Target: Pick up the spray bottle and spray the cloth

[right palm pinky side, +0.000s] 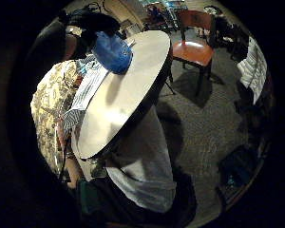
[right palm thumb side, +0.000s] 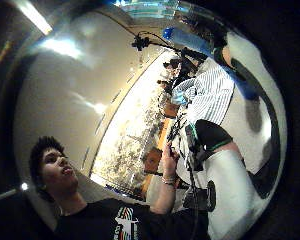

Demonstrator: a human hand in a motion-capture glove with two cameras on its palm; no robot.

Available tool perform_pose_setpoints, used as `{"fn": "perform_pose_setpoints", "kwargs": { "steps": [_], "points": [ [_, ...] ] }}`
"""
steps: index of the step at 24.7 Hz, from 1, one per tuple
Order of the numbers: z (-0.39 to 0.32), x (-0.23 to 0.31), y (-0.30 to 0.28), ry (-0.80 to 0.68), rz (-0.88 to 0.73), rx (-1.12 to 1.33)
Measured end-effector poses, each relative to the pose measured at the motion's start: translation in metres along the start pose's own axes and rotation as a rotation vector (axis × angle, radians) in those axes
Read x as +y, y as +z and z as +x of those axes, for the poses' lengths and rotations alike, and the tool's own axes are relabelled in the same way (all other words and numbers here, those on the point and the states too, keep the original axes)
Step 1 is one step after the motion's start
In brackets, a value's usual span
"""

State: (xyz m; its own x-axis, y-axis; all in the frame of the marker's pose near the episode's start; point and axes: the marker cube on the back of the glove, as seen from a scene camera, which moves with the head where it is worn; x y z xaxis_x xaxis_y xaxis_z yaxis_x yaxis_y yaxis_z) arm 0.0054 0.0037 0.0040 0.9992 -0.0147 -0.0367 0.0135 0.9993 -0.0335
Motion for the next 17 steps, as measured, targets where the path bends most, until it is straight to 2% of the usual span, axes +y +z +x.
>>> {"fn": "perform_pose_setpoints", "kwargs": {
  "steps": [9, 17],
  "points": [
    [-0.0035, 0.0017, 0.0081, 0.039, -0.062, -0.128],
    [-0.0057, -0.0031, 0.01, 0.154, -0.062, -0.47]
  ]
}}
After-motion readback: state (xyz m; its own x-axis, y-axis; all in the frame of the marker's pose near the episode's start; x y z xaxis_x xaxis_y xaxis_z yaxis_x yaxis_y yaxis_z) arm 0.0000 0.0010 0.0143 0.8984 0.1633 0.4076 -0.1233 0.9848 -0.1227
